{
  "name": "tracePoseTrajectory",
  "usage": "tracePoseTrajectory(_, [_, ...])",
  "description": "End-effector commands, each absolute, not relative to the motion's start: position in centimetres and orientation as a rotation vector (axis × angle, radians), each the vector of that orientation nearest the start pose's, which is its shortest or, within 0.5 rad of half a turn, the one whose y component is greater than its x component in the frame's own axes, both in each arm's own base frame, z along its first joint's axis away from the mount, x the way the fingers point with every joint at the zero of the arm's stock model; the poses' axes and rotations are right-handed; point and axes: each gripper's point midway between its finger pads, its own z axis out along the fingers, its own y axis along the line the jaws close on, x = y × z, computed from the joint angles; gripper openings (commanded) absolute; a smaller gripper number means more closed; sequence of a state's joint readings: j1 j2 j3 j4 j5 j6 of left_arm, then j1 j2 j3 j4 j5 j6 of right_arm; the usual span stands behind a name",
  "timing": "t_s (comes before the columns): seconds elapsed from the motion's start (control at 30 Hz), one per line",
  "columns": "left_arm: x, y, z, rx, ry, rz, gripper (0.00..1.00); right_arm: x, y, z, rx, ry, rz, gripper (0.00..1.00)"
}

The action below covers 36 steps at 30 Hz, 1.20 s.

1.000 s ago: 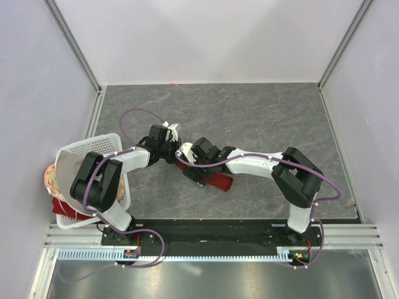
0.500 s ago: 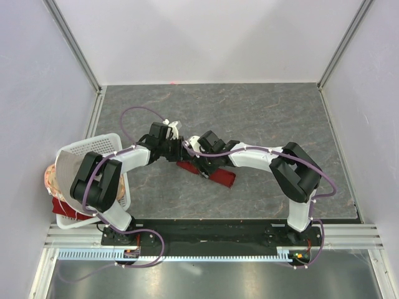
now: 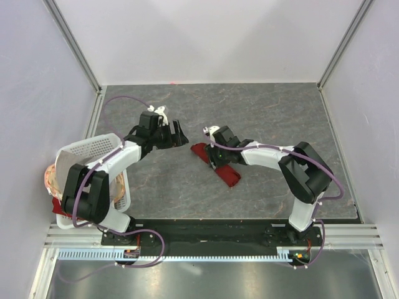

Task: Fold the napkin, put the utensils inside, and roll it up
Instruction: Roll the napkin with the utensil

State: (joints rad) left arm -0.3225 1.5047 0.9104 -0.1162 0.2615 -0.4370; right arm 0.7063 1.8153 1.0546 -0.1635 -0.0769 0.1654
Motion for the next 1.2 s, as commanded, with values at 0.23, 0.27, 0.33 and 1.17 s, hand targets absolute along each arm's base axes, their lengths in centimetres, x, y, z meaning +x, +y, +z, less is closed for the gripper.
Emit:
tracePoseTrajectory(0.23, [33.2, -18.3, 19.2, 0.02, 2.257, -0.848, 0.91, 33.4, 20.9, 0.4, -0.383, 2.581, 0.254, 0.6])
tracePoseTrajectory(0.27, [32.7, -18.7, 21.0, 0.061, 2.231, -0.886, 0.92, 33.8, 21.3, 1.2, -0.389, 2.562, 0.27, 0.64])
tracePoseTrajectory(0.33, [31.1, -19.4, 22.3, 0.144, 2.227, -0.957, 0.93, 34.1, 21.7, 2.6, -0.406, 2.535, 0.294, 0.73])
tracePoseTrajectory(1.17, [29.5, -14.1, 24.4, 0.24, 2.167, -0.579, 1.0, 35.6, 23.4, 7.7, -0.481, 2.466, 0.363, 0.37])
